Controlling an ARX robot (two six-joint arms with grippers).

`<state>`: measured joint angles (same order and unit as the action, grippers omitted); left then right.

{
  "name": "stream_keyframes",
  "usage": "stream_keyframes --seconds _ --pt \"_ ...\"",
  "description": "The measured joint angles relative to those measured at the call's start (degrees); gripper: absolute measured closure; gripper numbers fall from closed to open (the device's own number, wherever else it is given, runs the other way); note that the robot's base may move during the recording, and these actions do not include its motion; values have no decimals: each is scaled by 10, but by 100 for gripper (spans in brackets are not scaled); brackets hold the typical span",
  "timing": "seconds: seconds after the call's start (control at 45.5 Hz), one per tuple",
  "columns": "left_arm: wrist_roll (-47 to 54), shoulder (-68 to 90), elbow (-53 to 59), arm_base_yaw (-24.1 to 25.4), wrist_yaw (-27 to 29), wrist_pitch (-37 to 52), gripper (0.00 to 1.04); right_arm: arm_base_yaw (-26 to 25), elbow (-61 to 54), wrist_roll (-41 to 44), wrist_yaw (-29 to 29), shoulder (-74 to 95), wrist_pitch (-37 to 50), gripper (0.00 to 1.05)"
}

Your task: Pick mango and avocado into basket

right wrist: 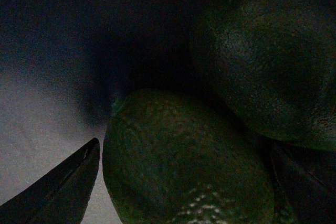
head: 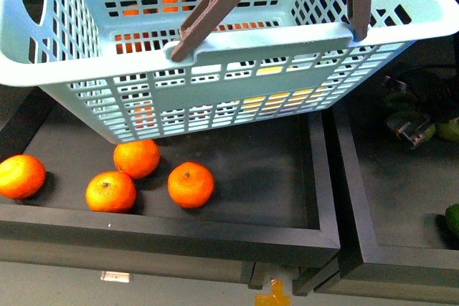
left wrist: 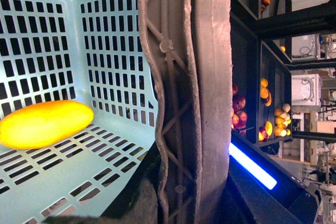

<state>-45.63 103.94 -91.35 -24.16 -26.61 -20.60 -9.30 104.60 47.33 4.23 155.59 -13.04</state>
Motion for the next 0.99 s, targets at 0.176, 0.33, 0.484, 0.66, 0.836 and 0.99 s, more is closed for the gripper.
stream_keyframes --seconds 0.176,0.33,0.484,0.66,0.836,0.99 --pt "0 0 0 0 1 0 85 4 11 -9 -5 8 -10 9" --pt "0 0 0 0 1 0 85 5 12 -11 -15 12 -14 31" --pt "0 0 0 0 0 0 85 6 12 -15 -15 12 -12 33" --pt "0 0 0 0 0 0 85 0 -8 -43 1 4 18 33" --pt "0 0 0 0 0 0 85 -14 -94 -81 38 -56 104 33" --pt "0 0 0 0 0 0 85 -38 -229 -110 81 -190 203 33"
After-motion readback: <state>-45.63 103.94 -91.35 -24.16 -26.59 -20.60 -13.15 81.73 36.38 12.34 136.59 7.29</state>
